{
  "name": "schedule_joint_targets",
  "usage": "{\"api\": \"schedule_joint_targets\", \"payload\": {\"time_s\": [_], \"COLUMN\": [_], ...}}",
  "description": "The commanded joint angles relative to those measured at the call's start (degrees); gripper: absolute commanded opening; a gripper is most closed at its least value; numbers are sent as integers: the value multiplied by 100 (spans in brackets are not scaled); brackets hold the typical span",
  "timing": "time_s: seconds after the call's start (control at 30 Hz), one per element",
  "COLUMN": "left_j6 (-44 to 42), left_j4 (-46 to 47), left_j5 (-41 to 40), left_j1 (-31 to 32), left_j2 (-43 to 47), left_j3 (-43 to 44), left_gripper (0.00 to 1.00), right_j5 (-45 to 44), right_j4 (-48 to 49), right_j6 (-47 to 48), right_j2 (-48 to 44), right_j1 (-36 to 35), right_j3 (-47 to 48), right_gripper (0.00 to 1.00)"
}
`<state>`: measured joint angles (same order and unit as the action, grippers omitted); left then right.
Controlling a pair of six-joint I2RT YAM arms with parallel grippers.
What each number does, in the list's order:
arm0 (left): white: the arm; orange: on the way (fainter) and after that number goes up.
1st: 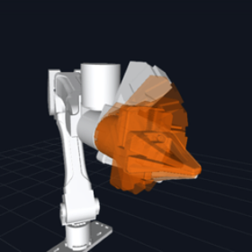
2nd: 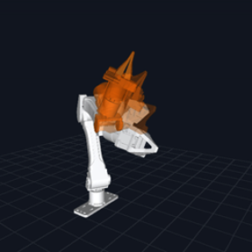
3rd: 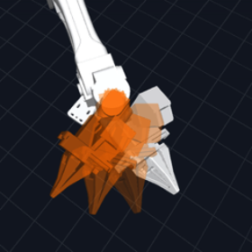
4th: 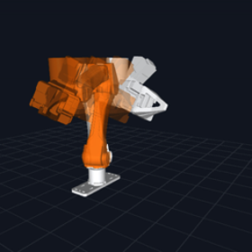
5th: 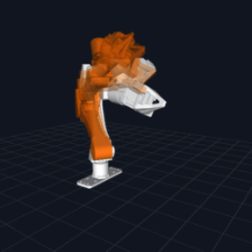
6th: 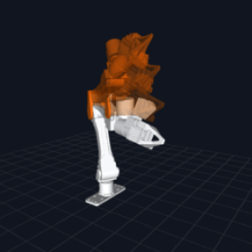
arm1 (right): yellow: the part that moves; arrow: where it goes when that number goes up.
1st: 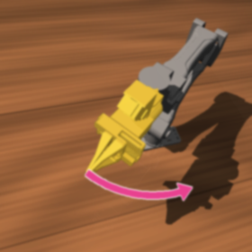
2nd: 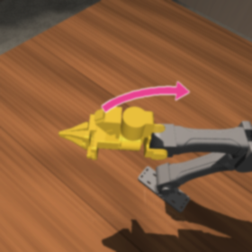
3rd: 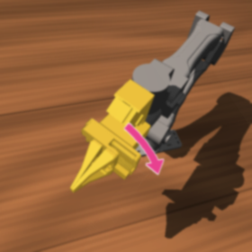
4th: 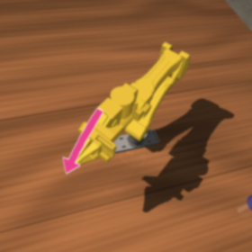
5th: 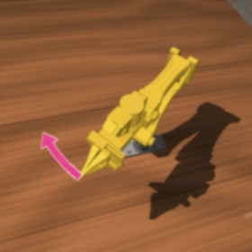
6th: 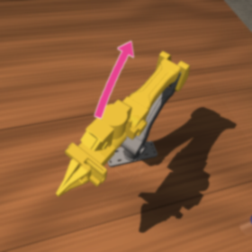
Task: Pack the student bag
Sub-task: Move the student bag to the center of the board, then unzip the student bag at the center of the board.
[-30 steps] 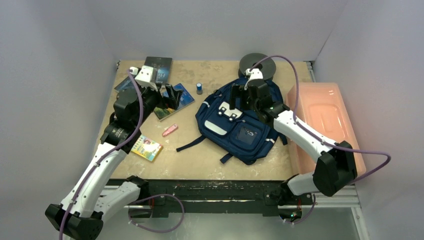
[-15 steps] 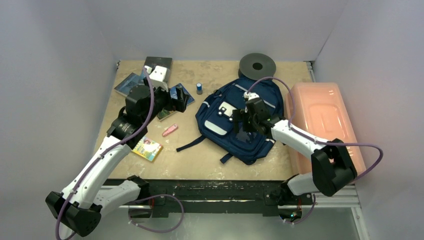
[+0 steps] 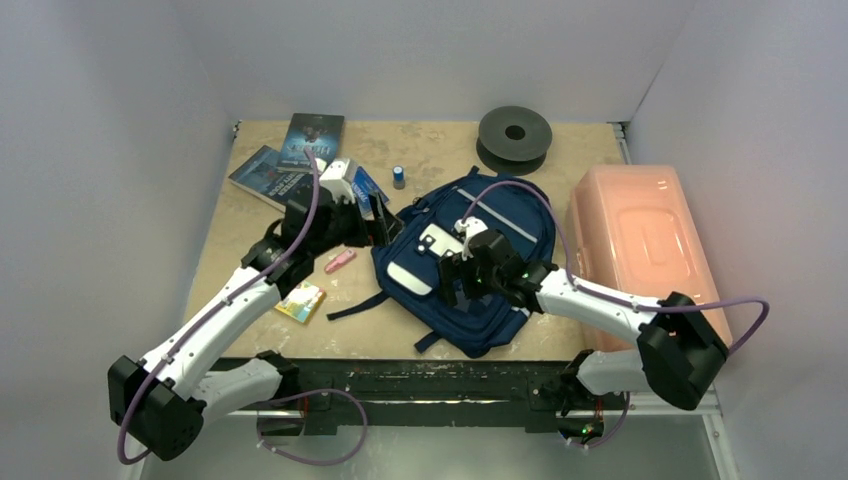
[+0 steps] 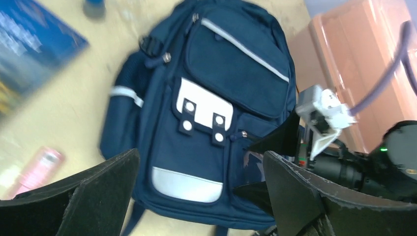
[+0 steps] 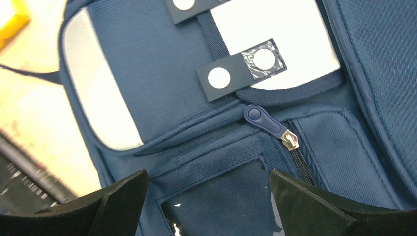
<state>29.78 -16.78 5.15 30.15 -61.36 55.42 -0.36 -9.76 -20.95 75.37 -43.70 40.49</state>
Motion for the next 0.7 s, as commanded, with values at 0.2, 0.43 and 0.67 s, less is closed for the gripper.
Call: {"api": "schedule_joint_targets", "payload": {"time_s": [0.2, 0.43, 0.67], "left_j6": [2830, 3599, 3989], "left_j4": [1307, 1851, 3295], "left_j5": [1124, 652, 473], "left_j1": [132, 551, 611], "left_j2": [878, 396, -509], "left_j3": [-2733, -3096, -3307], "left_gripper": [93, 90, 88], "right_j5": [-445, -1283, -1893], "right_j4": [-288, -796, -1049], "right_j6": [-73, -253, 281], "right_j2": [-1254, -1015, -786], "right_j1": [-116, -165, -387], "right_j3": [71, 348, 715], "right_gripper": [99, 80, 81]}}
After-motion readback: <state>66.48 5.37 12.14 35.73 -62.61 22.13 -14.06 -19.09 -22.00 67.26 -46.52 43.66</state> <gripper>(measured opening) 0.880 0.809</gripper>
